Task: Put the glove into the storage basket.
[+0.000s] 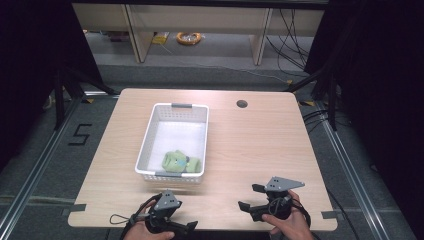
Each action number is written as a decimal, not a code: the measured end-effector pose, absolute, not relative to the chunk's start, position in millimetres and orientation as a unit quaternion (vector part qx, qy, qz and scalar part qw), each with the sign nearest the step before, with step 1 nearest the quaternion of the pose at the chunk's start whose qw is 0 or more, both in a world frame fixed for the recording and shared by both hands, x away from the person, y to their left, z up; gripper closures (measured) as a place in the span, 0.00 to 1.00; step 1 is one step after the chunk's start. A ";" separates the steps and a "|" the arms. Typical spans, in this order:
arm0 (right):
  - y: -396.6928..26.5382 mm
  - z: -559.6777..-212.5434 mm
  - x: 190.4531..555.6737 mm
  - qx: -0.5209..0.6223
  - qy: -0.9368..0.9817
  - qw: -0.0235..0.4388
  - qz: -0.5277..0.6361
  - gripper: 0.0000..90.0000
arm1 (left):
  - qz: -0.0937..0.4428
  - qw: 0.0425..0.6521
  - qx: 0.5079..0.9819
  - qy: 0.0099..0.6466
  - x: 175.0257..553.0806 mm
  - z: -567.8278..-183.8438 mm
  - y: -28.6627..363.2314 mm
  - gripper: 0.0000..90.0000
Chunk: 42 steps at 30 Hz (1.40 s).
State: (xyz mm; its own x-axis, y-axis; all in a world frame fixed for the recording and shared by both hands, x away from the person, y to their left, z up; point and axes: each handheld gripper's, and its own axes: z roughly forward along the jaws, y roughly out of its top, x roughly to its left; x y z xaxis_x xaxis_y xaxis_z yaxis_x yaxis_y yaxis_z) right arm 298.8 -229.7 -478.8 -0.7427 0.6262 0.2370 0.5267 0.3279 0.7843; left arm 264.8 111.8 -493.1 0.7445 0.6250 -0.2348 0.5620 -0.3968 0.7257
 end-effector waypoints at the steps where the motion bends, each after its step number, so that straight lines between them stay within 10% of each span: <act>1: -230.2 -480.5 298.4 0.351 0.813 0.057 0.462 0.19 | 0.046 0.409 0.846 0.341 265.7 -492.4 114.4 0.18; 42: -235.8 -500.4 279.0 0.339 0.846 0.084 0.403 0.19 | 0.062 0.416 0.831 0.364 262.2 -503.0 121.0 0.18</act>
